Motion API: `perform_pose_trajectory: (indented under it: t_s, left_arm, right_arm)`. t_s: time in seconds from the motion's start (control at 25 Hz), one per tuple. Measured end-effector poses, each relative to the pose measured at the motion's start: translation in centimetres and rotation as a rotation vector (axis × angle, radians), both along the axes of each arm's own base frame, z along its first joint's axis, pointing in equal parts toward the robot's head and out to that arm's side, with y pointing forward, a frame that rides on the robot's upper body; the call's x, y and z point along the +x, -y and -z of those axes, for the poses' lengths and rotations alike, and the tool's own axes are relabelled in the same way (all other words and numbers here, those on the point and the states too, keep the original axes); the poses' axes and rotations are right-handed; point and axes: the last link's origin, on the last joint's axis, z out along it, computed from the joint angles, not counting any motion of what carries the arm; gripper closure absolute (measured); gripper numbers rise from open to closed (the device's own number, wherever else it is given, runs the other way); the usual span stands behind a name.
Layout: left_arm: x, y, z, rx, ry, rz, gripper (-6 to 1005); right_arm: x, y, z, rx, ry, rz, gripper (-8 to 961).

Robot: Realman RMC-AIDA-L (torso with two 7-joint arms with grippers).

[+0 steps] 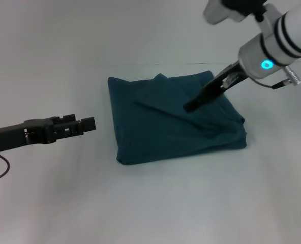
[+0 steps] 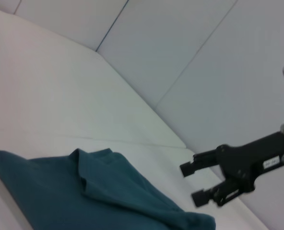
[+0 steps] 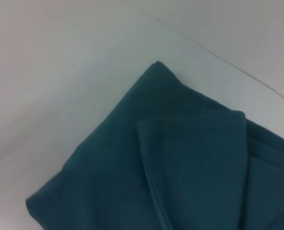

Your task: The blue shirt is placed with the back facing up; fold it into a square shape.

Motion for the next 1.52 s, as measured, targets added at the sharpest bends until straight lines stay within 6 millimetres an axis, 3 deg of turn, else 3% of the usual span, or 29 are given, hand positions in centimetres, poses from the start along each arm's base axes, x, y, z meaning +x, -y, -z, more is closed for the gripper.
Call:
perform_pose_trajectory:
  t_s: [0.32,0.6,1.44,1.52]
  left_arm:
    - [-0.1,-0.1,0.2,0.014,0.026,-0.014,49]
    - [0.0,-0.5,0.4,0.036,0.056,-0.012,50]
    - [-0.1,-1.2,0.3,0.082,0.080,-0.031,49]
    - [0.0,-1.3,0.4,0.080,0.082,-0.031,49]
  right_arm:
    - [-0.2,0.4,3.0,-0.008,0.120,-0.156,20]
    - [0.4,0.5,4.2,0.009,0.189,-0.213,35]
    - [1.1,0.7,5.0,0.024,0.241,-0.257,83]
    - [1.1,0.7,5.1,0.022,0.240,-0.256,169]
